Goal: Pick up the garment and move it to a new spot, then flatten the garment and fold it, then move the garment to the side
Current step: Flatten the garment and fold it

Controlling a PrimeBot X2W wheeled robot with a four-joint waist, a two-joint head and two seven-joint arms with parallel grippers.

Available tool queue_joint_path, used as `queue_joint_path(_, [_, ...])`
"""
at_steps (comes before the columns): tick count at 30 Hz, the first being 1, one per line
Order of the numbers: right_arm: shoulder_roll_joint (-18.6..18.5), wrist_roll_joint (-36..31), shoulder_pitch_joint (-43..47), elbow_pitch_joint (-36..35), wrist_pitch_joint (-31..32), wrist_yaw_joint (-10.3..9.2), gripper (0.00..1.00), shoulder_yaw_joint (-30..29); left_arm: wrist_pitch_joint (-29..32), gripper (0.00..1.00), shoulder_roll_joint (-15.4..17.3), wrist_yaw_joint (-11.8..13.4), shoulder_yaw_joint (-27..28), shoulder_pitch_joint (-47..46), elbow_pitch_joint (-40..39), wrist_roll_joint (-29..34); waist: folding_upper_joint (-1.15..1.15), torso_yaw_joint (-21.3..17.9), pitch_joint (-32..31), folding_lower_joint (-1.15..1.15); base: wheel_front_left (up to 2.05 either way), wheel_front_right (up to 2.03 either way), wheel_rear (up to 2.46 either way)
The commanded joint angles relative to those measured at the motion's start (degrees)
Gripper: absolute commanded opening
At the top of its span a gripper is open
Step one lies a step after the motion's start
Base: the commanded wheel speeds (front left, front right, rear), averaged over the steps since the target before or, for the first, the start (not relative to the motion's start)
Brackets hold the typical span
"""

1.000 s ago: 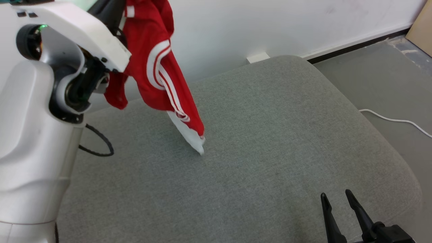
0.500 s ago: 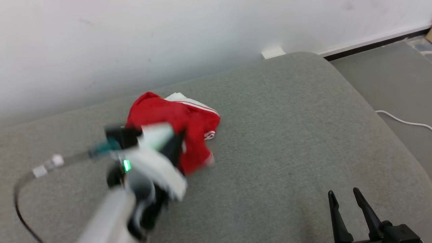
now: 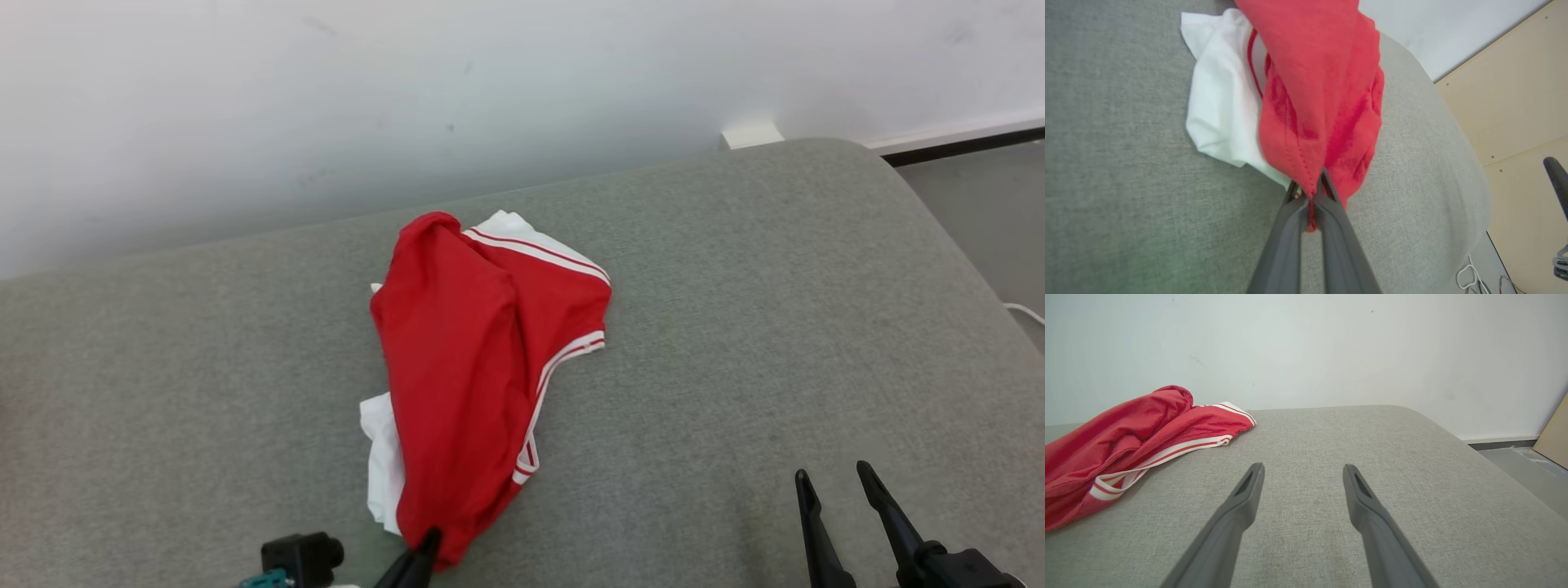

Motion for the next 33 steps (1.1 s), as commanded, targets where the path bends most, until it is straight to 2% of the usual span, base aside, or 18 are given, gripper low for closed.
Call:
queue_joint_path(1, [-0.1,0.0,0.0,0.0,0.1,-0.17,1.0,-0.1,-0.6,0.23,0.5,0.4,0.4,0.7,-0.3,-0.1,0.0,0.7,-0.2,0.0,0.0,0.0,0.0])
queue_joint_path(2, [-0.1,-0.2,0.0,0.1,0.1,-0.17,1.0,-0.1,-1.1,0.87,0.7,0.5,0.5,0.8,-0.4,0.4,0.0,0.9,-0.3,0.0,0.0,0.0,0.0])
queue_joint_path(3, [-0.1,-0.3,0.1,0.1,0.1,-0.17,1.0,-0.1,-1.3,1.0,0.9,0.7,0.4,1.0,-0.6,0.7,0.0,1.2,-0.5,0.0,0.0,0.0,0.0])
queue_joint_path(6, [-0.1,-0.6,0.6,0.4,0.1,-0.17,1.0,0.1,-2.3,1.0,2.1,1.8,1.1,1.9,-1.9,1.7,0.0,1.4,-1.0,0.0,0.0,0.0,0.0])
queue_joint_path(13, [-0.1,-0.8,1.8,0.1,0.1,-0.17,1.0,-0.3,-0.8,1.0,8.5,6.2,2.7,6.3,-11.0,5.2,0.0,1.1,-2.0,0.0,0.0,0.0,0.0])
queue_joint_path(15, [-0.1,-0.8,2.1,0.1,0.1,-0.17,1.0,-0.3,0.0,1.0,9.9,6.5,1.8,6.6,-14.2,6.7,0.0,1.2,-1.9,0.0,0.0,0.0,0.0])
queue_joint_path(19, [-0.1,-0.6,1.3,0.2,0.1,-0.17,1.0,0.2,2.2,1.0,9.9,6.0,-1.1,4.8,-17.5,8.6,0.0,1.1,-1.7,0.0,0.0,0.0,0.0])
queue_joint_path(22, [-0.1,-0.2,0.5,0.3,0.1,-0.17,1.0,0.9,3.7,1.0,9.3,5.5,-3.9,3.2,-16.1,10.7,0.0,0.7,-1.4,0.0,0.0,0.0,0.0])
queue_joint_path(27, [-0.1,0.0,0.4,0.4,0.1,-0.17,1.0,1.4,3.8,1.0,10.6,6.1,-7.1,0.0,-10.0,17.1,0.0,-0.2,-1.0,0.0,0.0,0.0,0.0])
queue_joint_path(33, [-0.1,-0.1,0.7,0.1,0.1,-0.17,1.0,1.1,4.6,1.0,10.8,4.9,-9.5,-1.6,-4.0,18.9,0.0,-1.0,-0.5,0.0,0.0,0.0,0.0])
